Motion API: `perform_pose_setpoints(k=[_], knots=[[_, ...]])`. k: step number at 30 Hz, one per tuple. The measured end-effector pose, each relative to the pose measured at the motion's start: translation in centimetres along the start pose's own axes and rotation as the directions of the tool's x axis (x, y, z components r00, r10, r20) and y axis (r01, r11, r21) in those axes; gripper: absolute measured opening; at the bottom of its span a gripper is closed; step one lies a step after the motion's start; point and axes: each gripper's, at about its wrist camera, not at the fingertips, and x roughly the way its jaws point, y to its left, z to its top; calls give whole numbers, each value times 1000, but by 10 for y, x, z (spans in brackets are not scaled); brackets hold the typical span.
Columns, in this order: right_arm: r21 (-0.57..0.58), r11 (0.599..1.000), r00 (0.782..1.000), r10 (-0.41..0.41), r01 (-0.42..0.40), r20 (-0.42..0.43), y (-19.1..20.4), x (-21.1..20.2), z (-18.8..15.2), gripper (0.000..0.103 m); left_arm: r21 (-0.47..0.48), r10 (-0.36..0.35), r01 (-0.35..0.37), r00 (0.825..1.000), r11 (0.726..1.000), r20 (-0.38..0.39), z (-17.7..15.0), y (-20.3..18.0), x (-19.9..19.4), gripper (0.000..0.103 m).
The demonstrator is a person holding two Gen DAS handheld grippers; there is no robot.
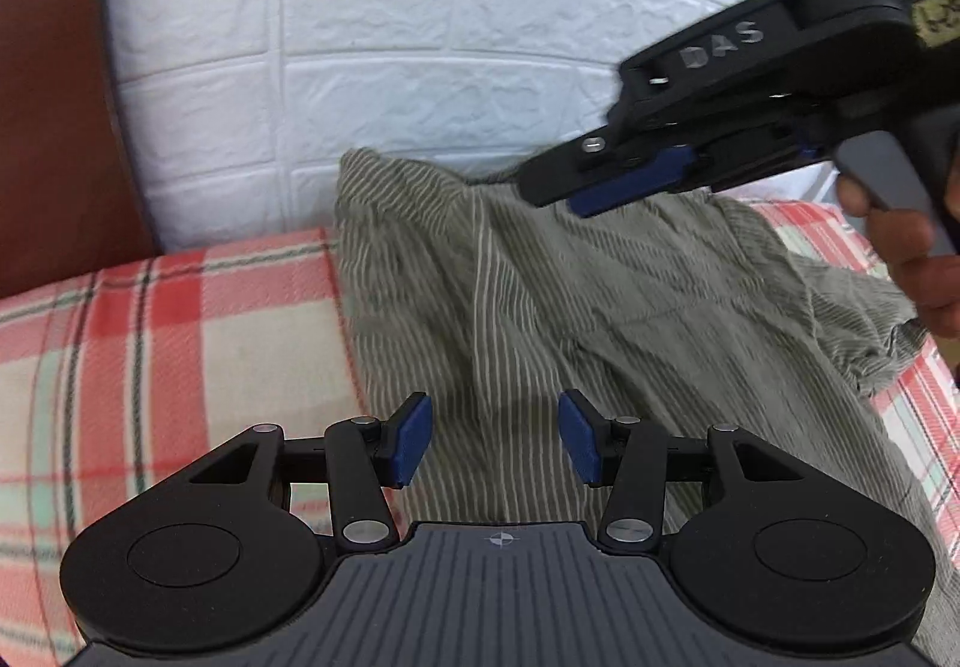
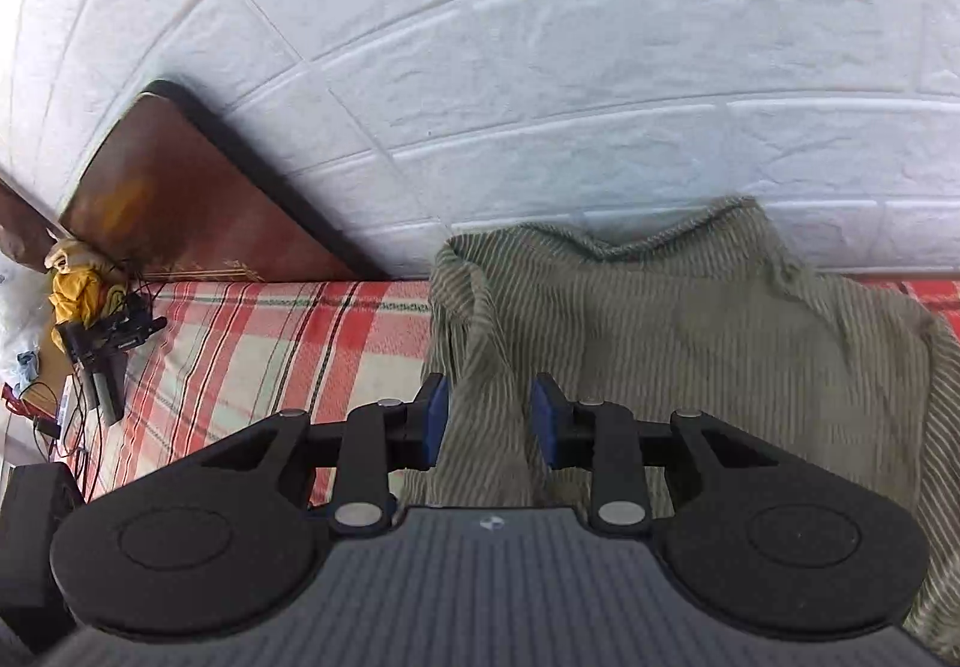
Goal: Fold clothes
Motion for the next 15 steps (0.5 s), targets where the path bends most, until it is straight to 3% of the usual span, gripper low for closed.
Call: perform_pose_setpoints(k=[3,6,7,8,9,15], knots=[[-7,1000,1000,-13,13,-15,4,11,10,35,3,-31,31,999,1000,-12,6,6,9,62],[-30,999,998,-36,35,-45,9,22,16,35,-11,-69,68,997,998,-36,8,11,17,56],[-44,998,997,-51,49,-59,11,26,17,34,-17,-83,83,995,996,-48,8,12,19,33],[-60,996,995,-69,65,-74,12,29,18,29,-23,-98,96,993,995,-59,8,14,21,20],[-77,994,992,-90,83,-87,14,32,20,2,-29,-110,108,992,994,-68,8,15,23,7],[-98,992,991,-91,81,-98,21,48,36,0,-90,-145,139,987,986,-70,3,31,23,3]])
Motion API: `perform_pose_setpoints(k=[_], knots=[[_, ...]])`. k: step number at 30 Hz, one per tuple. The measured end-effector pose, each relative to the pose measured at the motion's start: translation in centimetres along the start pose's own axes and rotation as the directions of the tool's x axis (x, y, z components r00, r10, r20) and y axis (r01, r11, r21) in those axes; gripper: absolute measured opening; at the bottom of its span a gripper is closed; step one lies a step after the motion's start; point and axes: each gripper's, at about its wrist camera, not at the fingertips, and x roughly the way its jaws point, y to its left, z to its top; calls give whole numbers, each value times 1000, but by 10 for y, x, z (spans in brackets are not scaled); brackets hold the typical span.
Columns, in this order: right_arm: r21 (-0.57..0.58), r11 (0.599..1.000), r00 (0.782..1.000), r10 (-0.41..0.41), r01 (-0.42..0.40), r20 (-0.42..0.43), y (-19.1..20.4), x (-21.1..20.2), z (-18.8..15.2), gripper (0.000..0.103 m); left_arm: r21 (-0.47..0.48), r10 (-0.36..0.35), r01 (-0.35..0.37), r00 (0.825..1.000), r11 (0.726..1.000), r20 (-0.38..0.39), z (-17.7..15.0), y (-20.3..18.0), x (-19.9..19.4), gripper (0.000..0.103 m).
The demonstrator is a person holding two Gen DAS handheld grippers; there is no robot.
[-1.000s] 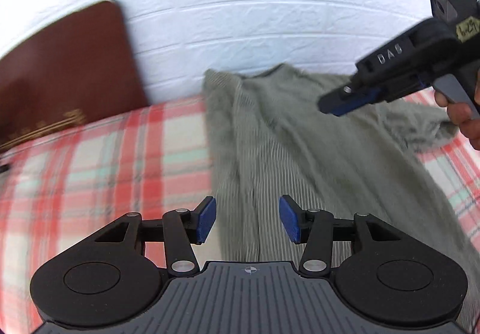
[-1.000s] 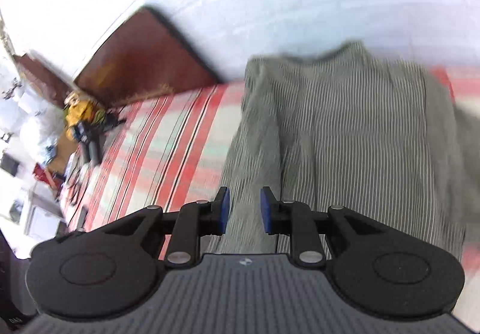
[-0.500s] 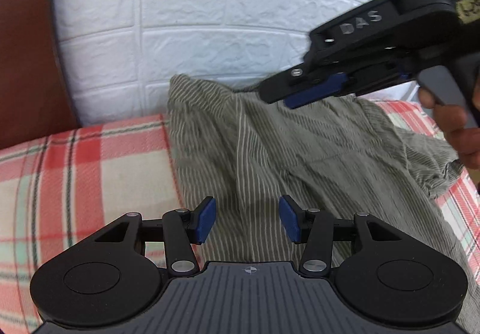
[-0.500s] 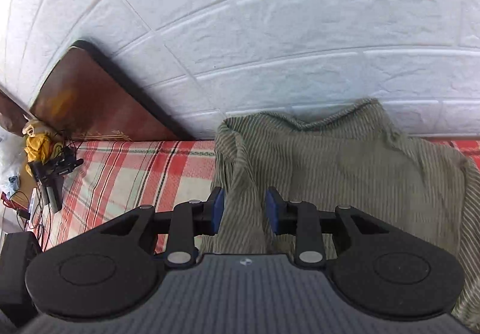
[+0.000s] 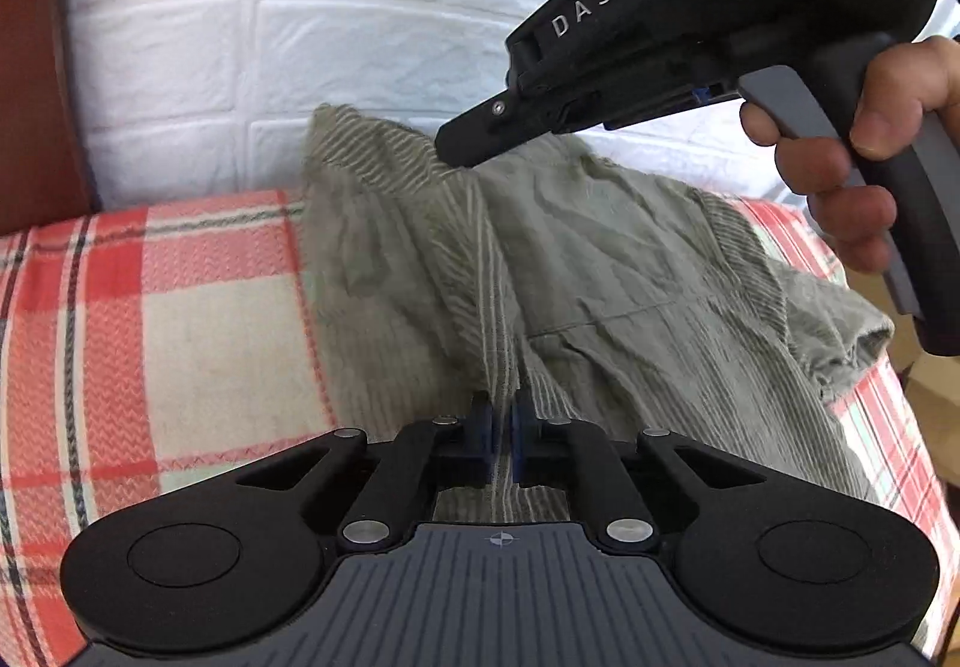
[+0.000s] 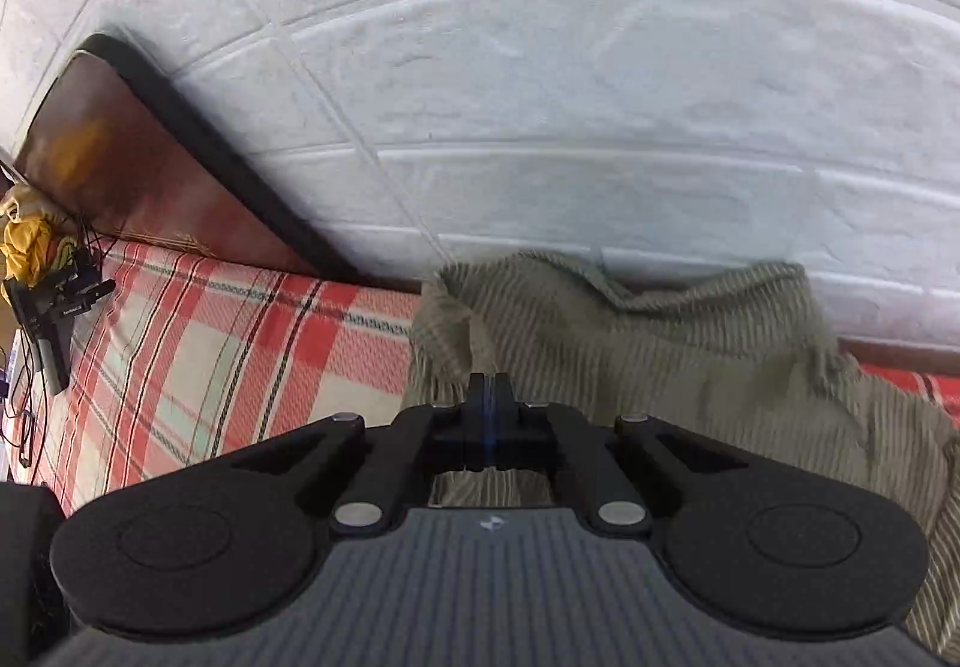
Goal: Fold clothes
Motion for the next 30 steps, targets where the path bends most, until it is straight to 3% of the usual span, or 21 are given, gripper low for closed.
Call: perform_pose_setpoints(k=[2,4,5,13,17,19,22,25,27,30], knots=[[-12,1000,1000,15,-15,-3,2,2,3,0,-25,-2,1,1000,1000,-15,-1,8,2,8],[-16,999,999,34,-34,12,1,-5,2,2,-44,-4,3,1000,999,-22,0,13,5,25],[-12,999,999,46,-45,14,0,-10,1,3,-54,-5,3,1000,999,-23,0,15,7,27],[-62,996,991,61,-69,-123,-8,-8,-20,5,-80,-8,6,1000,997,-27,3,23,20,29],[-18,998,992,61,-63,-109,-6,18,-15,5,-76,-3,1,1000,997,-29,5,24,14,31],[5,999,994,38,-37,-100,-6,33,-9,5,-51,9,-11,1000,999,-24,6,23,8,38],[17,1000,994,21,-19,-112,-5,53,-4,6,-38,31,-32,999,999,-19,9,28,-3,41],[21,999,994,42,-41,-97,-6,49,-3,8,-42,50,-51,999,998,-9,16,35,-15,41],[36,997,995,71,-69,-66,-10,34,-2,16,-40,50,-50,999,998,9,26,39,-21,41],[75,992,995,98,-98,4,-24,-1,-7,39,-25,50,-49,998,998,31,41,42,-22,43]])
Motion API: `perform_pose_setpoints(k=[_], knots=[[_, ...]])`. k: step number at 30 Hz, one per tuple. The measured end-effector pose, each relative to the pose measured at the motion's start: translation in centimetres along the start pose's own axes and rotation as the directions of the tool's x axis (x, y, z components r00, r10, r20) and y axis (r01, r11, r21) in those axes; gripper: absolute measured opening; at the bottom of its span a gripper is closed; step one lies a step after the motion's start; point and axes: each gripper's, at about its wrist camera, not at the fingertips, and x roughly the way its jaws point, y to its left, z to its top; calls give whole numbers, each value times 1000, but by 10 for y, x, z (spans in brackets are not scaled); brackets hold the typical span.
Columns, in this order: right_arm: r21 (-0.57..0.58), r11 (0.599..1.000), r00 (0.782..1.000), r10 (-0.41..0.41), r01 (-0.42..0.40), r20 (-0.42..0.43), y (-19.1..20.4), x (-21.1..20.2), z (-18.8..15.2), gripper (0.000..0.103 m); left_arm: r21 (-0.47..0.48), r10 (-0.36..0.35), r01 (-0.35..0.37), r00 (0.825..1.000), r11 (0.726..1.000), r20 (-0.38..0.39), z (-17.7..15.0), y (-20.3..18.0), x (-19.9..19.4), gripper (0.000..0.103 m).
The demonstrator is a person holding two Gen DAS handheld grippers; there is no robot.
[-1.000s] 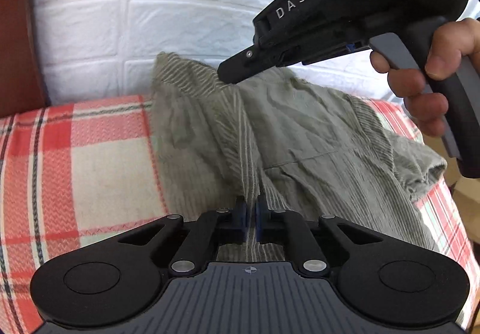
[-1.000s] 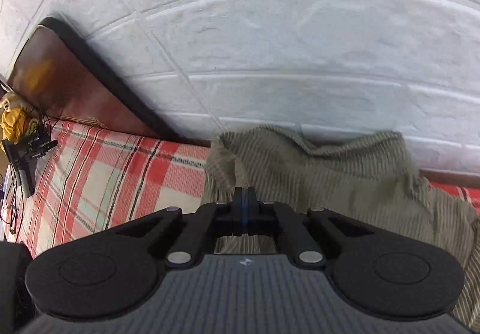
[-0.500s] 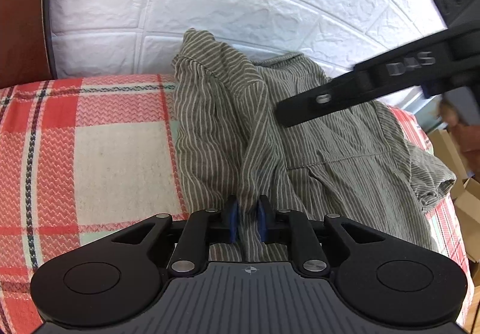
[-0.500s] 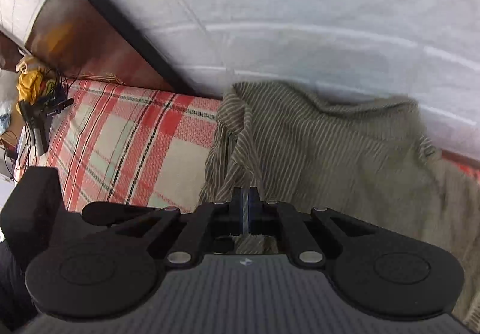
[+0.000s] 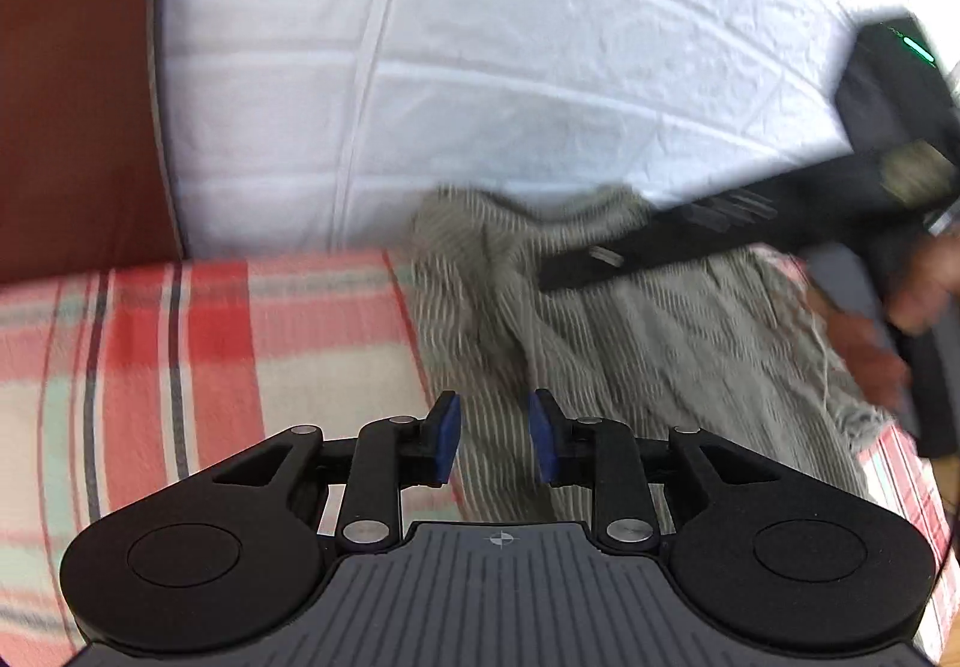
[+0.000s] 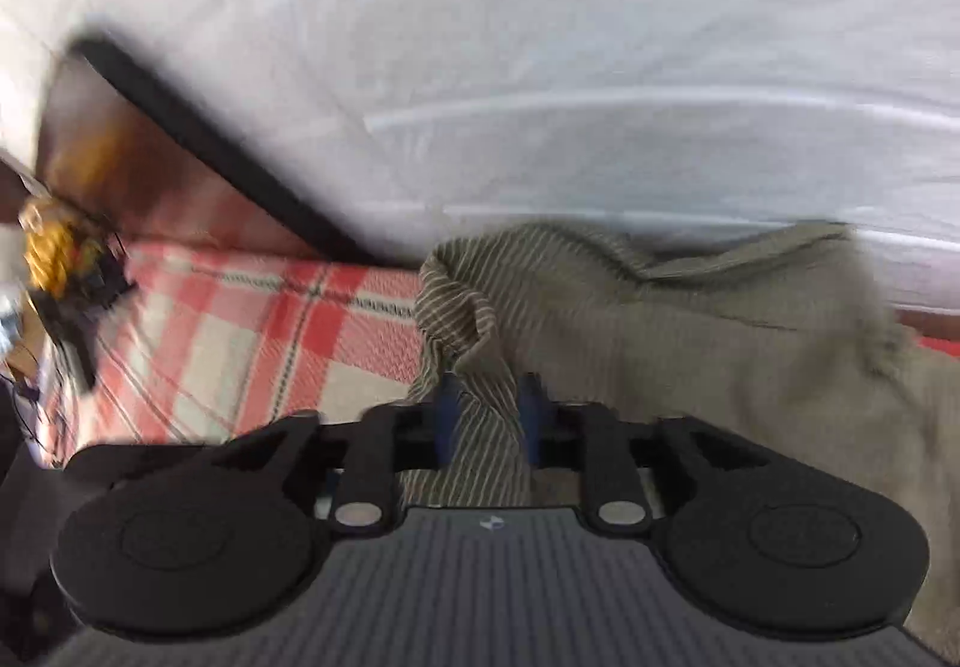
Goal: Fold clothes
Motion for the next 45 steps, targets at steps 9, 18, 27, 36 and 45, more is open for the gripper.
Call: perform_pose_setpoints(k=[9,18,27,36,45], knots=[[146,988,998,62,-58,-20,-27,-24,-71,39,37,-21,23,999,999,-42,40,-10,44,45],[230,969,994,97,-85,-43,-37,-10,-97,40,-44,-23,19,997,999,-76,47,-1,71,11],[273,953,991,130,-129,12,-45,-18,-102,1,-42,-6,3,998,999,-56,46,5,72,5],[261,963,997,79,-72,-16,-47,-9,-100,9,-54,-13,9,998,998,-63,47,13,80,10],[183,976,992,108,-117,60,-19,-59,-117,25,59,-66,65,997,996,25,53,4,7,31]])
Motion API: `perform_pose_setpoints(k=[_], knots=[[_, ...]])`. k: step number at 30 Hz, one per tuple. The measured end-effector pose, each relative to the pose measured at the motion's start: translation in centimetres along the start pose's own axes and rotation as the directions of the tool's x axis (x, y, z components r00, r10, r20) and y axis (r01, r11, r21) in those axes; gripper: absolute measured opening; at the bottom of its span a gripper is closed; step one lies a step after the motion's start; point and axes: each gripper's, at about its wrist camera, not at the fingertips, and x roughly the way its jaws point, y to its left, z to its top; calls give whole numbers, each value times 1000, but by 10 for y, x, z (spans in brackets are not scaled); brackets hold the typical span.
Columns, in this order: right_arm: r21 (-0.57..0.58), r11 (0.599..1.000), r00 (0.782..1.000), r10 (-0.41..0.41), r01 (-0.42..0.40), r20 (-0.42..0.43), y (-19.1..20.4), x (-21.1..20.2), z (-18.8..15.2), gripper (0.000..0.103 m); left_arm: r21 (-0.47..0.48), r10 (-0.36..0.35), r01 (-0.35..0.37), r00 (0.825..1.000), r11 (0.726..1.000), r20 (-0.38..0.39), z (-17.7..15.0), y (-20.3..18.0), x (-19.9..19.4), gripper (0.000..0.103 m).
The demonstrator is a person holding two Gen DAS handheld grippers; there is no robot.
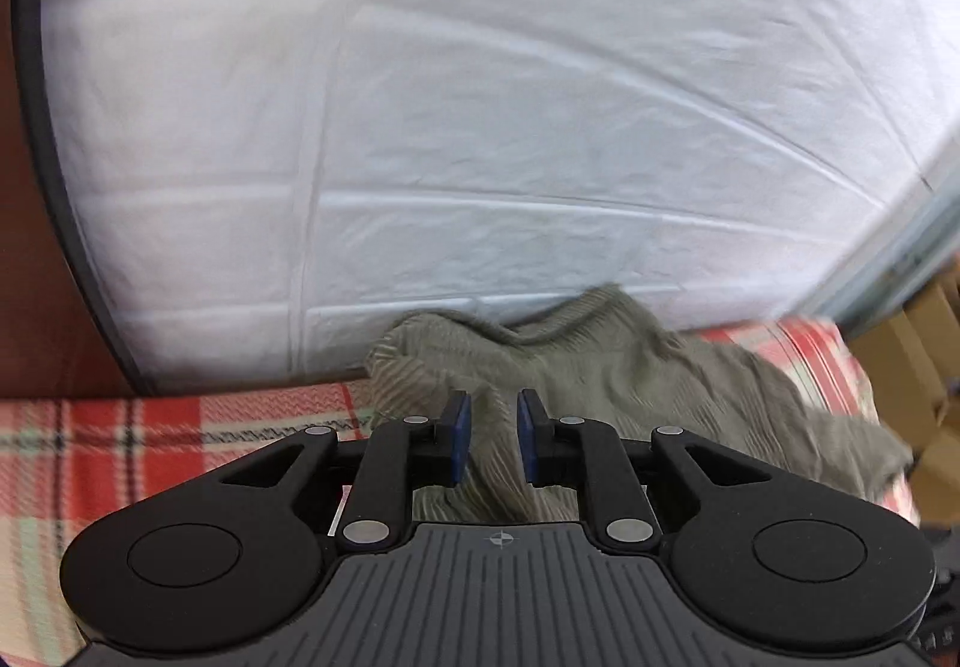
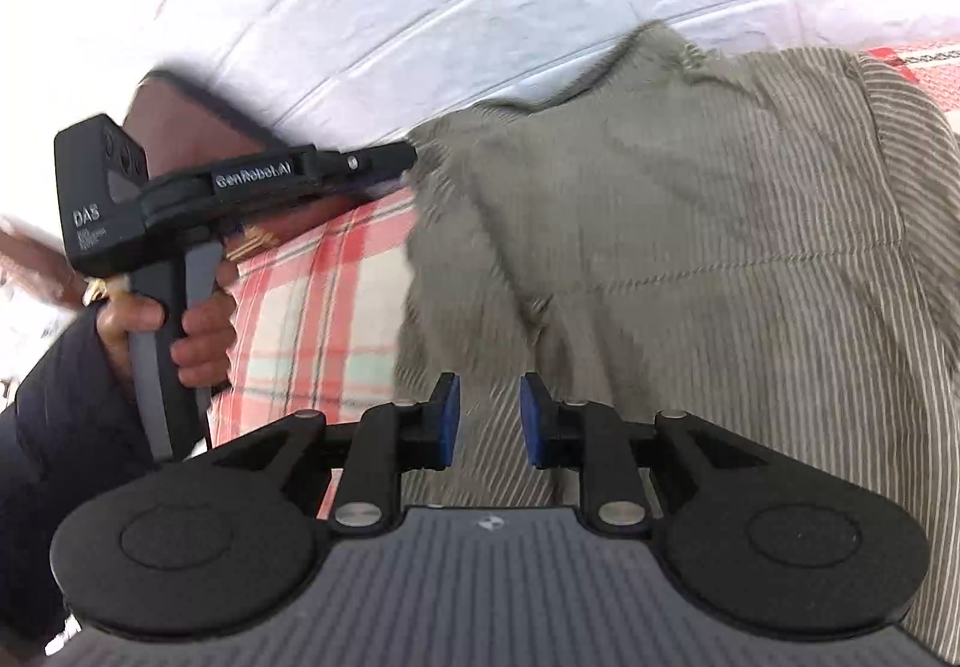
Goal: Fold clothes
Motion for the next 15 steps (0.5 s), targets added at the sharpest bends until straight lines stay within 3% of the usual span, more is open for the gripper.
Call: perform_pose_setpoints(k=[5,7,11,15], knots=[[10,1000,999,10,-10,-52,1,11,-24,25,128,-119,132,987,983,-107,-27,-30,-12,31],[22,1000,998,7,-5,-69,-1,17,-32,25,167,-85,110,986,980,-146,-40,-37,2,31],[29,999,996,-28,30,-83,-9,29,-41,25,112,1,20,983,993,-183,-50,-20,36,31],[33,998,995,-50,53,-86,-16,42,-41,12,62,8,3,983,998,-181,-47,-11,48,28]])
